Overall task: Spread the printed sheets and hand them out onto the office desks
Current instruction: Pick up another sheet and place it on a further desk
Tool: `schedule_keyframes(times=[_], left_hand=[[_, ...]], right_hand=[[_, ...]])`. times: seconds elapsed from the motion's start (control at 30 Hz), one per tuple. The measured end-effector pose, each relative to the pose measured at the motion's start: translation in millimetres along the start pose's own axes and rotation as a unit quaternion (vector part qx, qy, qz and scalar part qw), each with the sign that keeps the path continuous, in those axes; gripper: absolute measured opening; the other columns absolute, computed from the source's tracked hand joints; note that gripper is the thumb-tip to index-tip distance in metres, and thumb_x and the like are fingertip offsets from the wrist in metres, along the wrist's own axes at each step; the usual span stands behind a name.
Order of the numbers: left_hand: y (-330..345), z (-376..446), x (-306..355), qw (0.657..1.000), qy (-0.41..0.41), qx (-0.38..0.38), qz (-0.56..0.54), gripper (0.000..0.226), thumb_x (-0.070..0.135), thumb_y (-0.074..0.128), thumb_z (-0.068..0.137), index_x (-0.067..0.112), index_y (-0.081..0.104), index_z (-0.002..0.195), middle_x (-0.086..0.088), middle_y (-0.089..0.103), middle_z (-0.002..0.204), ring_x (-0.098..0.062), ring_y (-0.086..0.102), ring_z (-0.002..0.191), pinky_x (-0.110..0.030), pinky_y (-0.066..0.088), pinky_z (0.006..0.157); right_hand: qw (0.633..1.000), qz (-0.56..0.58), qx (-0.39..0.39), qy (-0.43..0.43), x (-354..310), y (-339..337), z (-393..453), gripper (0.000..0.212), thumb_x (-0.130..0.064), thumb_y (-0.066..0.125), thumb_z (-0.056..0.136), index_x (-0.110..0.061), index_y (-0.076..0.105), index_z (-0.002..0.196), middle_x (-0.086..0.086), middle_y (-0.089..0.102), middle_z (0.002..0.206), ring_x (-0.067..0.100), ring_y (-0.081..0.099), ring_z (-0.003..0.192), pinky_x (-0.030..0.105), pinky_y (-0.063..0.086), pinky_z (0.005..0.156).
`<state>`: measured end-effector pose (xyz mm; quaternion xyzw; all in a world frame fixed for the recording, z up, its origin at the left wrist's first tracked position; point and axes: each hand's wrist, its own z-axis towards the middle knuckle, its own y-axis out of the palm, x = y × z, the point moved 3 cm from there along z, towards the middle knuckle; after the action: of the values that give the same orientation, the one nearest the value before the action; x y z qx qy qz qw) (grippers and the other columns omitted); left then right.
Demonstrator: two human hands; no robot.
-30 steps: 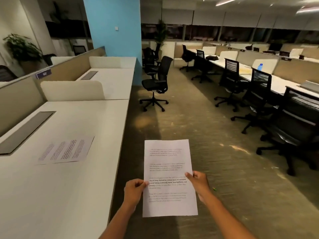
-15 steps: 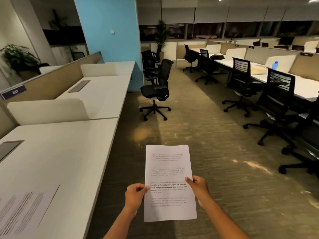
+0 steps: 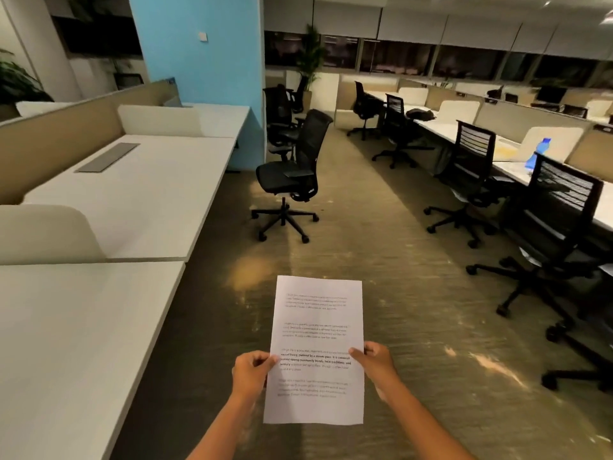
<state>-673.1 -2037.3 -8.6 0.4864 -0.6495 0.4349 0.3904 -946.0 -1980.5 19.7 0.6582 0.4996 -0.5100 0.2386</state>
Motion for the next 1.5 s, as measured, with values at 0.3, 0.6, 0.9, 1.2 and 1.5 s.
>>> schedule_keyframes(times=[0.3,0.6,0.9,1.2,1.5], left_hand=[[-12,213,95,1.000,0.011,0.007,-0.010,0.019,0.020,0.072,0.085,0.015,0.075,0.068,-0.002,0.076,0.074,-0.027,0.072,0.075,-0.044,0.057,0.068],[-34,381,150,0.998,-0.005,0.060,-0.025,0.014,0.019,0.072,0.086,0.012,0.074,0.073,-0.001,0.076,0.076,-0.025,0.072,0.075,-0.038,0.060,0.071],[-32,566,207,0.990,-0.017,0.140,-0.021,0.017,0.016,0.068,0.088,0.008,0.072,0.074,-0.005,0.073,0.079,-0.025,0.069,0.075,-0.031,0.055,0.066],[-52,710,275,0.982,-0.009,0.185,-0.019,0.015,0.019,0.068,0.088,0.011,0.071,0.075,-0.004,0.073,0.079,-0.023,0.071,0.073,-0.025,0.055,0.061],[-142,815,295,0.968,-0.011,0.243,-0.067,0.017,0.020,0.068,0.089,0.006,0.070,0.078,-0.004,0.075,0.077,-0.018,0.071,0.065,-0.023,0.051,0.054]], right_hand=[[1.000,-0.008,0.002,-0.011,-113,66,195,0.005,-0.005,0.068,0.087,-0.007,0.068,0.092,0.007,0.074,0.092,0.023,0.072,0.084,0.038,0.060,0.077],[0.999,-0.004,-0.032,0.008,-177,135,362,0.007,-0.008,0.070,0.086,-0.010,0.068,0.093,0.007,0.075,0.095,0.023,0.072,0.086,0.040,0.060,0.078],[0.993,-0.041,-0.109,-0.018,-268,203,569,0.006,-0.006,0.068,0.087,-0.011,0.067,0.089,0.004,0.073,0.092,0.019,0.071,0.082,0.031,0.058,0.068],[0.985,-0.065,-0.145,-0.065,-389,273,722,0.006,-0.009,0.072,0.085,-0.008,0.067,0.088,0.004,0.075,0.089,0.022,0.073,0.081,0.039,0.061,0.075],[0.972,-0.096,-0.203,-0.074,-464,410,814,0.012,-0.008,0.064,0.090,-0.019,0.064,0.088,-0.001,0.072,0.090,0.016,0.071,0.080,0.030,0.058,0.064]])
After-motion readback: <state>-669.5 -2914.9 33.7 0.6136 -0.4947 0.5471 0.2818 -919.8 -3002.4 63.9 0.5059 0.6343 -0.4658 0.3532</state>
